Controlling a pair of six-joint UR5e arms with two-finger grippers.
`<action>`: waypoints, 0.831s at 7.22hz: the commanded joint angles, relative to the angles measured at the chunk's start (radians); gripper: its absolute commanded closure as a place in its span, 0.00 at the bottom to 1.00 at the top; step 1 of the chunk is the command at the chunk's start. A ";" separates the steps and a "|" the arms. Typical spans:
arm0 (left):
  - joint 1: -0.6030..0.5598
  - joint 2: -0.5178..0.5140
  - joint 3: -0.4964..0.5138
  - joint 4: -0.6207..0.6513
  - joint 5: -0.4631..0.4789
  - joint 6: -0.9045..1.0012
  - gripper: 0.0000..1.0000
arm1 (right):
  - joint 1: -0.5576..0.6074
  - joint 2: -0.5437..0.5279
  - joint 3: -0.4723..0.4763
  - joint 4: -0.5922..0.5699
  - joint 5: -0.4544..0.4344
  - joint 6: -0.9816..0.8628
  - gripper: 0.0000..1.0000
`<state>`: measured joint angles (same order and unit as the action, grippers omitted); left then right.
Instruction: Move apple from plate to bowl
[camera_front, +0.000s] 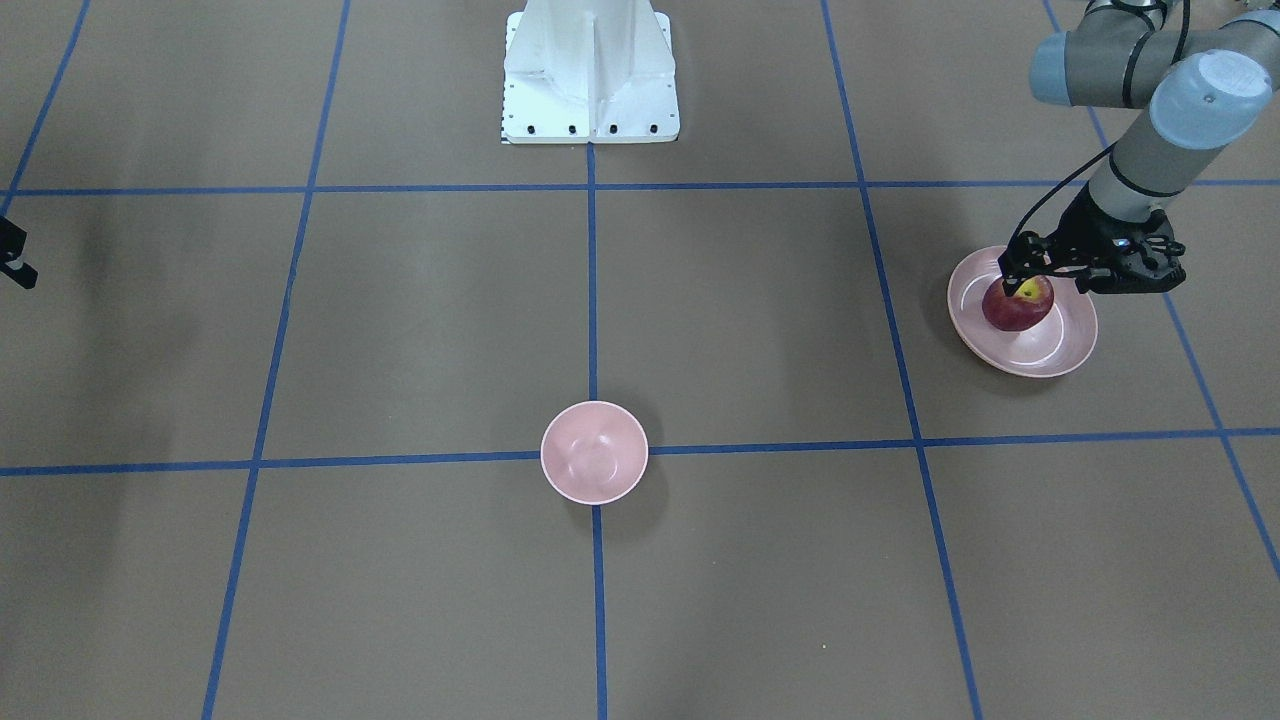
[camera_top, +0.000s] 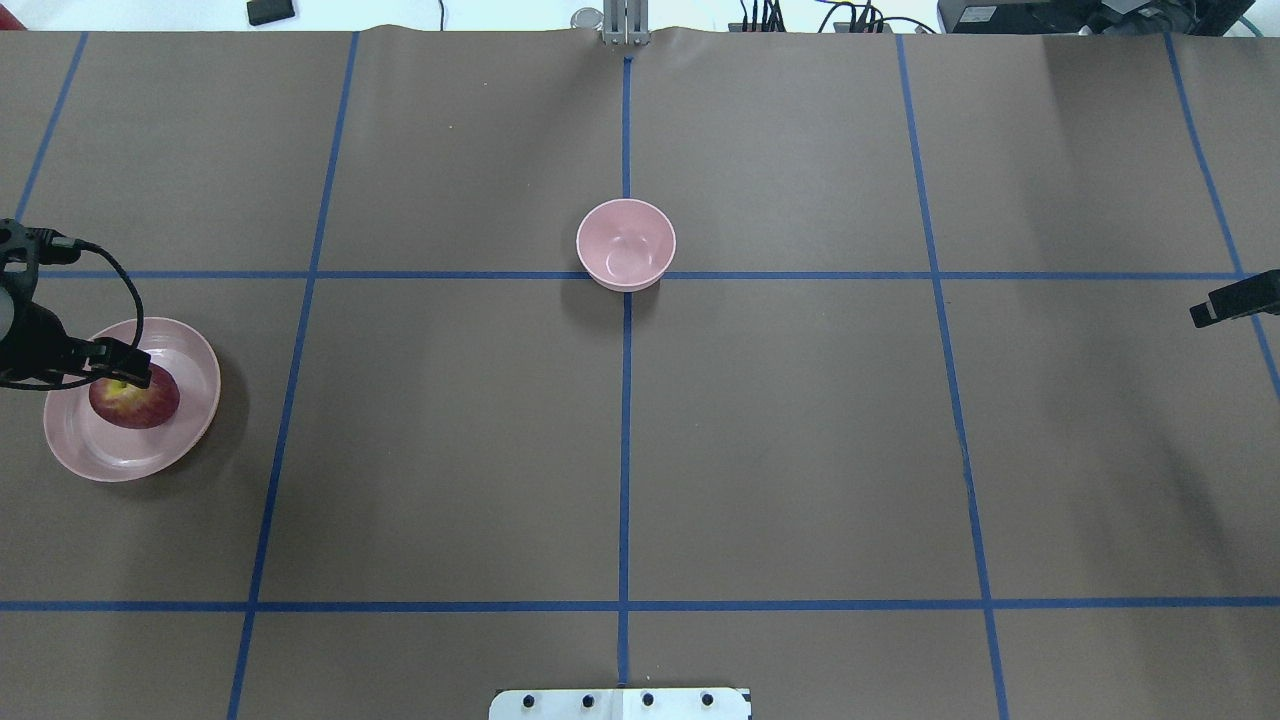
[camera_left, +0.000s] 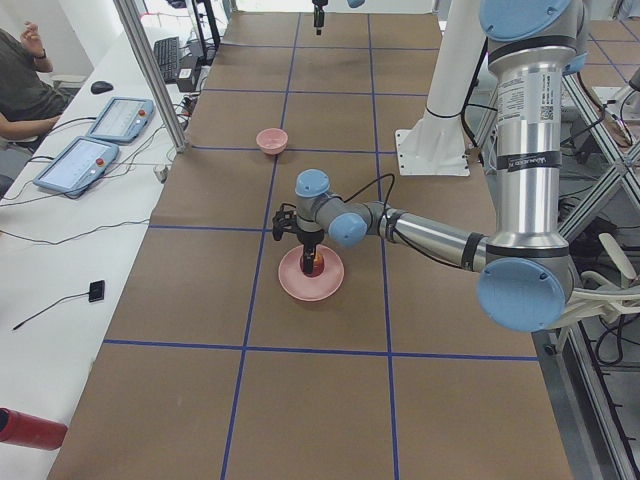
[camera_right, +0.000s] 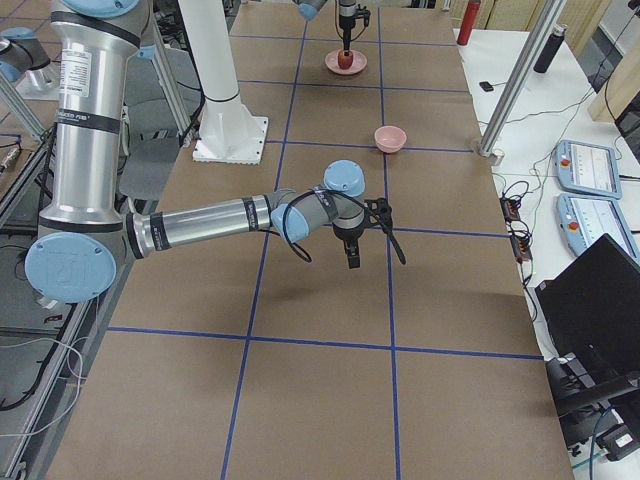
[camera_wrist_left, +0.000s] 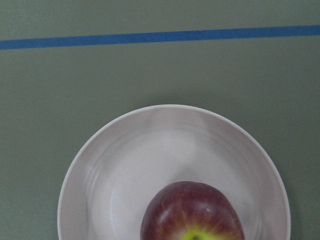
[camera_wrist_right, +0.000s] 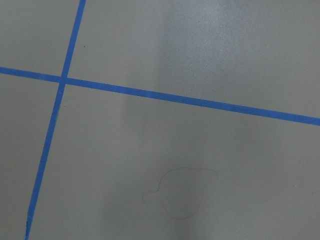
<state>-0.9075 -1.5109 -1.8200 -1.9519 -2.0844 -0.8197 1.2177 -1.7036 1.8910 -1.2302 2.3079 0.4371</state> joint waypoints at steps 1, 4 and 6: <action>0.001 -0.020 0.036 -0.019 -0.026 -0.001 0.02 | -0.003 0.001 0.000 0.000 -0.001 0.000 0.00; 0.016 -0.023 0.076 -0.059 -0.031 -0.003 0.02 | -0.004 -0.005 -0.004 0.001 -0.002 0.000 0.00; 0.051 -0.043 0.080 -0.093 -0.046 -0.091 0.02 | -0.004 -0.005 -0.004 0.001 -0.004 0.000 0.00</action>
<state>-0.8815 -1.5435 -1.7467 -2.0225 -2.1206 -0.8613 1.2136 -1.7083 1.8869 -1.2288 2.3046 0.4372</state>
